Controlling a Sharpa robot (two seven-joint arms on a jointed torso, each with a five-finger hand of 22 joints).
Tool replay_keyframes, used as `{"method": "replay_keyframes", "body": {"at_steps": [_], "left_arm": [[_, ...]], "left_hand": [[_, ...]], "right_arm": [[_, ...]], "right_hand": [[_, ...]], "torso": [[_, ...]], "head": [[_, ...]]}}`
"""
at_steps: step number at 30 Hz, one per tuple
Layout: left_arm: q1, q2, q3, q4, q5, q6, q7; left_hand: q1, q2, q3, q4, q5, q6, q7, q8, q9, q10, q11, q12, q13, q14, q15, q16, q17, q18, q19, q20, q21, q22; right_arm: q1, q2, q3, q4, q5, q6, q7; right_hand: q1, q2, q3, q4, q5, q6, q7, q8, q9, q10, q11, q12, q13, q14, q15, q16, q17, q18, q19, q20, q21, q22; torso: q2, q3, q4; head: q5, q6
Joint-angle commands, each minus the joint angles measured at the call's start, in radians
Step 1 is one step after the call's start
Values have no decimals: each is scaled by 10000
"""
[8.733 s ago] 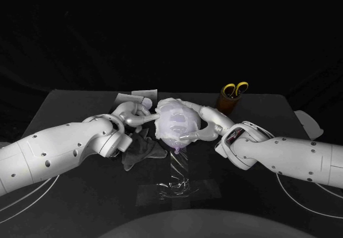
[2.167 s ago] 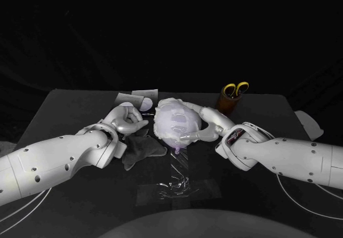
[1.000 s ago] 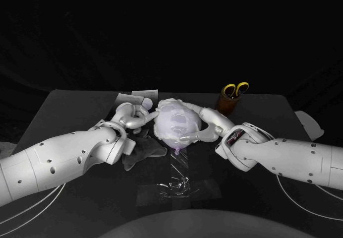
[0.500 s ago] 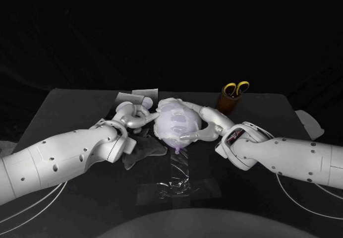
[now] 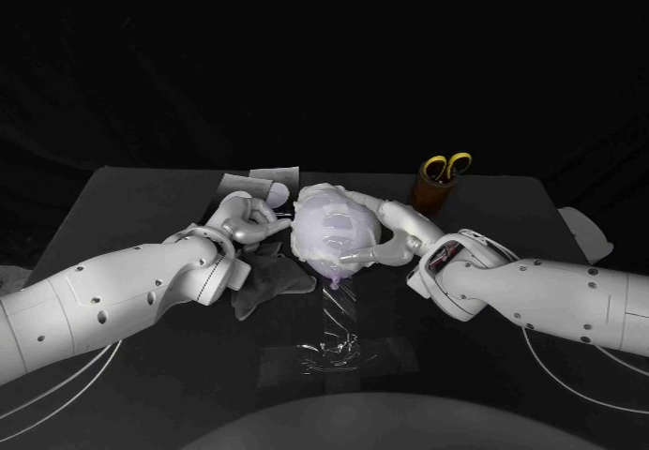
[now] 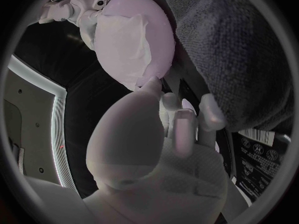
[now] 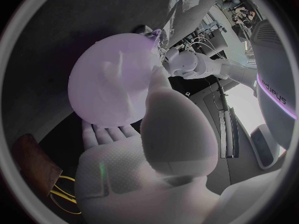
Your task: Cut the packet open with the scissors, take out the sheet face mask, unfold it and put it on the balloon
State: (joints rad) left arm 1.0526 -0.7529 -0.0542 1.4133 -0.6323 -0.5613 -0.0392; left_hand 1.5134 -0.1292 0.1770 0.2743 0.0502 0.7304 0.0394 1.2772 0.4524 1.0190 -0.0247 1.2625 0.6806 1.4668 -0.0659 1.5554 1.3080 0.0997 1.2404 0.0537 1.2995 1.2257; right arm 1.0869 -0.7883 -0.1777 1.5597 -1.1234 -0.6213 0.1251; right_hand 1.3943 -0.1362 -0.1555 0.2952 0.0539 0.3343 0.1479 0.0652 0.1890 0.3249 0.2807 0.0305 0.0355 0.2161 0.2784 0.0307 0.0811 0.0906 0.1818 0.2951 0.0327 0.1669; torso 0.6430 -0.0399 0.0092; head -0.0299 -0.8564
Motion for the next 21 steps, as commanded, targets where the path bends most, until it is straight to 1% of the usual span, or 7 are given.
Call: {"method": "replay_keyframes", "body": {"at_steps": [1,12,13,15,16,17,21], "left_arm": [[3,-26,7,0,-283,4,-163],[3,-261,9,272,-46,-86,381],[3,-307,10,326,96,-41,552],[4,-432,11,476,380,126,969],[4,-492,11,551,479,229,1147],[5,-568,12,648,579,366,1361],[5,-791,8,924,609,816,1853]], "left_hand": [[114,10,89,21,-27,21,-23,-75,-11,33,23,21,-15,422,-62,52,966,9,65,-17,46,19],[327,112,213,129,-26,9,13,-147,-28,-68,55,-57,-154,372,-36,41,838,37,-33,-16,-31,-76],[301,120,218,154,-25,-41,36,-199,-45,-274,76,-183,-419,296,-20,24,649,68,-145,-13,-124,-188],[128,129,203,164,-27,-259,147,-406,-122,-1207,179,-752,-1545,-91,63,-83,-256,187,-602,10,-503,-634],[-30,132,166,175,-43,-349,212,-508,-164,-1334,243,-849,-1583,-221,122,-131,-517,233,-797,30,-667,-817],[-394,28,8,160,-21,-594,363,-730,-254,-1640,385,-1060,-1664,-690,241,-289,-1477,396,-1478,77,-1241,-1470],[-762,-160,-297,135,-34,-947,698,-1052,-379,-2115,700,-1363,-1802,-1469,558,-618,-2645,601,-2652,299,-2300,-2517]], "right_arm": [[-91,15,-75,9,-25,555,-164],[-91,-14,-75,29,-25,535,-151],[-91,-16,-75,29,-25,533,-149],[-91,-19,-75,29,-25,530,-145],[-91,-20,-75,27,-25,530,-145],[-91,-21,-75,25,-25,530,-144],[-91,-21,-75,13,-22,535,-144]], "right_hand": [[11,78,65,21,-42,65,1542,34,10,83,8,53,8,-19,11,1,-17,-146,76,-11,48,-6],[11,78,65,21,-42,65,1542,34,10,83,8,53,8,-19,11,1,-17,-146,76,-11,48,-6],[11,78,65,21,-42,65,1542,34,10,83,8,53,8,-19,11,1,-17,-146,76,-11,48,-6],[11,78,65,21,-42,65,1542,34,10,83,8,53,8,-19,11,1,-17,-146,76,-11,48,-6],[11,78,65,21,-42,65,1542,34,10,83,8,53,8,-19,11,1,-17,-146,76,-11,48,-6],[11,78,65,21,-42,65,1542,34,10,83,8,53,8,-19,11,1,-17,-146,76,-11,48,-6],[11,78,65,21,-42,65,1542,34,10,83,8,53,8,-19,11,1,-17,-146,76,-11,48,-6]], "torso": [[7,-4,6],[8,-8,1],[7,-8,-2],[2,-7,1],[-2,-5,2],[-4,-5,4],[-5,-1,10]], "head": [[-9,9],[2,48],[-1,48],[-8,47],[-11,42],[-14,41],[-12,25]]}}
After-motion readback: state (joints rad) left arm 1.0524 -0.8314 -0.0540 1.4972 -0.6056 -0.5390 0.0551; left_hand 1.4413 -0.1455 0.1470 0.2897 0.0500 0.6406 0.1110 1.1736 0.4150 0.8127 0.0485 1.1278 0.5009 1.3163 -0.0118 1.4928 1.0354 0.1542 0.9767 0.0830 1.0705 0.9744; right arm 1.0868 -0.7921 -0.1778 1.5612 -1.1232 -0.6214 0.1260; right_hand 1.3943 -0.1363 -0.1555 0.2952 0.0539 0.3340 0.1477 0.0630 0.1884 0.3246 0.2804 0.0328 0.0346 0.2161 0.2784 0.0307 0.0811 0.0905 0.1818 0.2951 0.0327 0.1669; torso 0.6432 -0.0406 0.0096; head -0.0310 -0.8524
